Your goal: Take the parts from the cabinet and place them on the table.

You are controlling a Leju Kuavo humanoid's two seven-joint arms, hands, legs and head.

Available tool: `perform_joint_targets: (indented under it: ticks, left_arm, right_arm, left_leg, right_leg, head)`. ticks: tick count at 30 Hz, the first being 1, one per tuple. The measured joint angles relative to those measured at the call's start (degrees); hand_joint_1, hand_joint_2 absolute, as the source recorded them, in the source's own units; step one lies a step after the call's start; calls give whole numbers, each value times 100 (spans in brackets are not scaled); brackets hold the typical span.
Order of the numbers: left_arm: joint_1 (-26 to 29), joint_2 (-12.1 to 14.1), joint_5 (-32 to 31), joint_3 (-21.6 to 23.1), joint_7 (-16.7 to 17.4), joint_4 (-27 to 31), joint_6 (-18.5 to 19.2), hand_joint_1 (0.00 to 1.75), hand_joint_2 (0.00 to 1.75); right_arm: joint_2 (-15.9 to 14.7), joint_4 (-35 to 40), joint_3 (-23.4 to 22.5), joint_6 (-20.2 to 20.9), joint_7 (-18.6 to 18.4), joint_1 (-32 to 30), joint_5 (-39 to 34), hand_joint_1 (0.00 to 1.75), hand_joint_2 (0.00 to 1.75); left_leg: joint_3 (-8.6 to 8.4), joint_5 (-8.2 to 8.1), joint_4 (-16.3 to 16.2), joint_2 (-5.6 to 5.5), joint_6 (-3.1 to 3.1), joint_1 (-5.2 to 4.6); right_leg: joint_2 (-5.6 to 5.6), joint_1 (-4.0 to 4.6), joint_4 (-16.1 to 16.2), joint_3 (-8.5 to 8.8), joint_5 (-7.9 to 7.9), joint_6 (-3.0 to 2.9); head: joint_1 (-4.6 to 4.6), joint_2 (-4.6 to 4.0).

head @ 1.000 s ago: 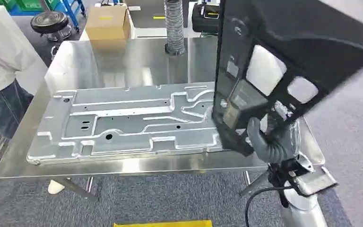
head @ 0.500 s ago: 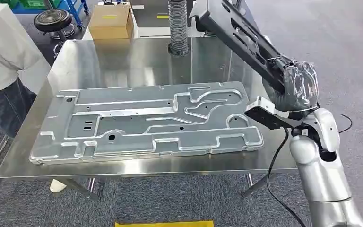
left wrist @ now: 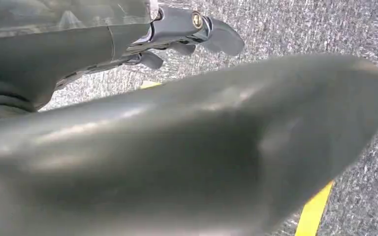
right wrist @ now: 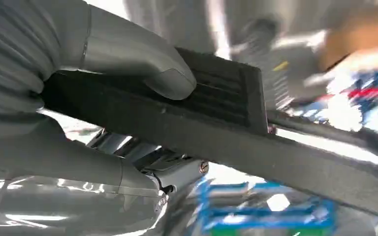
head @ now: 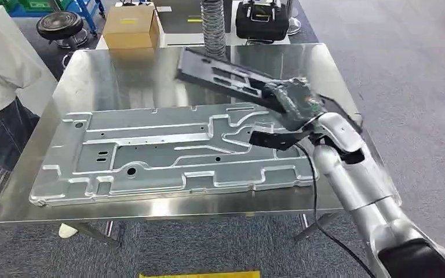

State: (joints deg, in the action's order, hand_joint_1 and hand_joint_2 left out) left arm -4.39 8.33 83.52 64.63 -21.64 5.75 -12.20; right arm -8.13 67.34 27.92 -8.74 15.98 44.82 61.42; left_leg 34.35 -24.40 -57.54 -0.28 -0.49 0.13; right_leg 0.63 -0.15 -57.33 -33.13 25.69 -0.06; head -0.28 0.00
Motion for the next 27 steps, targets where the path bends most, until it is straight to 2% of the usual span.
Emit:
perform_joint_targets:
  ticks: [1, 2, 3, 4, 6, 7, 8, 9, 11, 12, 13, 16, 17, 18, 19, 20, 21, 22, 23, 24, 25, 27]
  left_arm:
    - [-1, 0, 0, 4, 0, 0, -9, 0, 0]
    - [-8, -9, 0, 11, 0, 0, -15, 0, 0]
    - [-19, -20, 0, 17, -2, 0, -31, 0, 0]
    - [-25, -28, 0, 17, -2, 0, -48, 0, 0]
    - [-22, -52, 0, 20, -2, 0, -63, 0, 0]
    - [-18, -65, 0, 20, -4, 0, -66, 0, 0]
    - [-10, -81, 0, 20, -4, 2, -68, 0, 0]
    - [0, -92, 0, 20, -11, 0, -68, 0, 0]
    - [14, -111, 0, 20, -44, 0, -66, 0, 0]
    - [13, -118, 0, 20, -55, 0, -61, 0, 0]
    - [11, -122, 0, 20, -66, 0, -50, 0, 0]
    - [13, -129, 0, 20, -94, 0, -17, 0, 0]
    - [13, -129, 0, 20, -105, 0, -4, 0, 0]
    - [18, -129, 0, 22, -114, 2, 4, 0, 0]
    - [16, -129, 0, 26, -116, 0, 9, 0, 0]
    - [16, -129, 0, 30, -116, 0, 9, 0, 0]
    - [15, -127, 0, 31, -116, 0, 9, 0, 0]
    - [16, -129, 0, 33, -116, 0, 11, 0, 0]
    - [29, -133, 0, 37, -118, 0, 13, 0, 0]
    - [40, -133, 0, 39, -122, 0, 31, 0, 0]
    - [43, -131, 0, 39, -144, 0, 54, 0, 0]
    - [38, -118, 0, 39, -177, 0, 77, 0, 0]
  right_arm:
    - [127, -131, 234, 28, 0, 59, -2, 175, 175]
    - [234, -229, 428, 44, 0, 108, -4, 175, 175]
    - [317, -341, 607, 50, -2, 161, -18, 175, 175]
    - [423, -436, 768, 65, -4, 228, -41, 175, 175]
    - [577, -645, 1073, 127, -24, 367, -120, 175, 175]
    - [635, -744, 1214, 157, -26, 402, -168, 175, 175]
    - [679, -815, 1320, 177, -26, 421, -196, 175, 175]
    - [734, -867, 1398, 192, -26, 442, -225, 175, 175]
    - [839, -1020, 1568, 212, -7, 549, -343, 175, 175]
    - [876, -1066, 1623, 218, 9, 613, -387, 175, 175]
    - [915, -1127, 1685, 238, 11, 689, -428, 175, 175]
    - [992, -1280, 1826, 306, 17, 760, -540, 175, 175]
    - [1009, -1331, 1870, 334, 9, 785, -597, 175, 175]
    - [1025, -1388, 1912, 341, -2, 799, -643, 175, 175]
    - [1035, -1454, 1950, 339, -4, 828, -690, 175, 175]
    - [1051, -1517, 1977, 339, -4, 845, -713, 175, 175]
    - [1057, -1593, 2017, 337, -4, 843, -732, 175, 175]
    - [1057, -1671, 2067, 339, -4, 839, -758, 175, 175]
    - [1064, -1759, 2104, 343, 0, 837, -787, 175, 175]
    - [1071, -1836, 2124, 358, 11, 837, -815, 175, 175]
    - [1081, -1914, 2143, 384, 35, 839, -850, 175, 175]
    - [1110, -2019, 2185, 428, 59, 848, -879, 175, 175]
  left_leg:
    - [-3, 5, 10, 3, 22, -3]
    - [-38, 37, 78, 13, 68, 63]
    - [-49, 54, 105, 11, 93, 61]
    - [-46, 50, 104, 10, 123, 61]
    - [-44, 41, 99, 8, 136, 59]
    - [-44, 36, 95, 0, 140, 59]
    - [-47, 30, 87, -15, 133, 61]
    - [-55, 17, 77, -27, 126, 61]
    - [-71, -18, 40, -39, 86, 61]
    - [-67, -39, 23, -38, 60, 59]
    - [-41, -62, -15, -35, 23, 10]
    - [-57, -57, 23, -23, -60, 45]
    - [-72, -66, 25, -24, -101, 44]
    - [-33, -145, -71, -15, -122, 64]
    - [82, -319, -330, -10, -139, 62]
    - [270, -530, -747, -8, -160, 69]
    - [514, -747, -1248, -8, -180, 71]
    - [733, -879, -1667, -7, -196, 71]
    - [840, -866, -1840, -7, -201, 75]
    - [802, -722, -1709, -7, -202, 81]
    - [624, -463, -1309, -6, -200, 87]
    - [106, 54, -235, -4, -182, 106]
  right_leg:
    - [1, -3, 18, 7, -3, 27]
    - [-3, 22, 5, -3, 31, 63]
    - [-19, 3, -118, -38, 119, 89]
    - [-26, -13, -427, -180, 305, 110]
    - [-29, -32, -1441, -676, 743, 147]
    - [-29, -40, -1836, -888, 841, 162]
    - [-30, -55, -1926, -970, 788, 171]
    - [-33, -66, -1717, -902, 593, 167]
    - [-36, -62, -681, -454, 19, 123]
    - [-45, -55, -211, -257, -170, 86]
    - [-55, -11, -78, -207, -96, 65]
    - [-40, 16, -86, -214, -94, -22]
    - [-43, -3, -30, -191, -121, -68]
    - [-56, -27, 16, -150, -141, -106]
    - [-63, -32, 27, -144, -143, -136]
    - [-63, -28, 26, -143, -141, -139]
    - [-63, -20, 25, -139, -135, -148]
    - [-63, -15, 20, -140, -131, -154]
    - [-62, -14, 15, -137, -128, -155]
    - [-59, -13, 11, -131, -120, -153]
    - [-54, -14, 2, -120, -107, -144]
    - [-41, -18, -31, -87, -62, -105]
  head:
    - [0, -2]
    - [0, 0]
    - [9, -2]
    - [31, 0]
    - [31, 0]
    - [33, 0]
    - [35, 0]
    - [33, 0]
    - [33, 0]
    - [35, 0]
    - [28, 0]
    - [29, 0]
    - [28, 0]
    - [26, 0]
    - [11, 0]
    - [9, 0]
    - [7, 0]
    - [7, 0]
    - [9, 0]
    - [9, 0]
    - [7, 0]
    - [7, 0]
